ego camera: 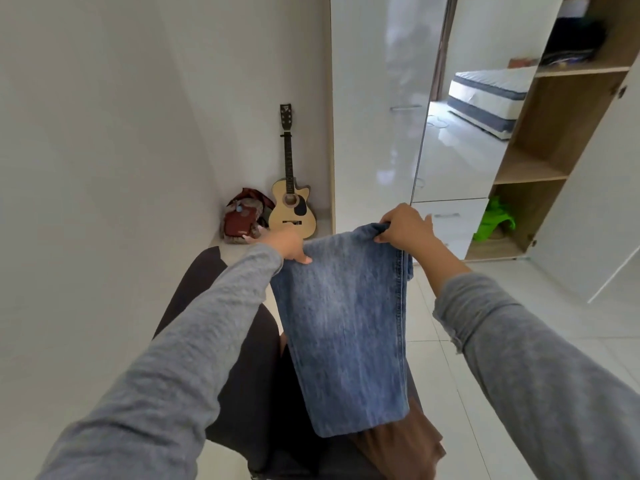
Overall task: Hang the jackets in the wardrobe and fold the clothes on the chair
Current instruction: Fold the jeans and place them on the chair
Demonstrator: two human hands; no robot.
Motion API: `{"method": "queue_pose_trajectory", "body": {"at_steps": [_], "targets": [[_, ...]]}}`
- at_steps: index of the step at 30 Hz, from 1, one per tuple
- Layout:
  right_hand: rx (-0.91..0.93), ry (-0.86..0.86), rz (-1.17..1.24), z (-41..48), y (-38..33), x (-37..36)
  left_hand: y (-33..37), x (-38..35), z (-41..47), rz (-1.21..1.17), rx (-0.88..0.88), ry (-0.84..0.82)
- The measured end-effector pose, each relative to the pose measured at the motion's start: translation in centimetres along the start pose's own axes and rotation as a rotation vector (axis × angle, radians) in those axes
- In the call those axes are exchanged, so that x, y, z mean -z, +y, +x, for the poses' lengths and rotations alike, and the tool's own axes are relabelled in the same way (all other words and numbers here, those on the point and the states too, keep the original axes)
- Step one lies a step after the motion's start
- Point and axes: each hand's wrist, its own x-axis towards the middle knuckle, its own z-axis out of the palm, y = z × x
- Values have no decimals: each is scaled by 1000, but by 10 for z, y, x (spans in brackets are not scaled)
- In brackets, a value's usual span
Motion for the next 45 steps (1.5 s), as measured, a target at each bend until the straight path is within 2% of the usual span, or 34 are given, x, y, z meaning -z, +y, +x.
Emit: {"method": "queue_pose_trajectory", "body": {"at_steps": [4,9,15,20,23,26,28,33,35,38,41,45], "targets": [[-36,-69,36,-7,7,-5,-3,-19,-8,-29,-130,77],[-72,-65,166,-9,15,-15,-6,-32,-10,3,-239,199],[-73,-5,217,22,17,-16,2,-32,18,-69,-241,349],[-53,60,263,70,9,-18,7,-20,59,-193,-160,408],[-27,135,302,98,5,-15,13,-6,80,-288,-101,465],[23,228,334,116,1,-11,20,5,91,-379,-78,615],[54,316,370,120,-3,-8,23,10,93,-392,-98,710],[143,582,282,93,8,-31,18,-12,78,-345,-189,889],[147,580,290,63,24,-57,5,-48,64,-309,-248,888],[158,475,258,-1,63,-120,-20,-142,30,-217,-346,805],[123,292,249,-71,99,-190,-46,-240,-10,-214,-353,609],[51,-22,224,-150,140,-261,-61,-336,-54,-93,-337,263]]}}
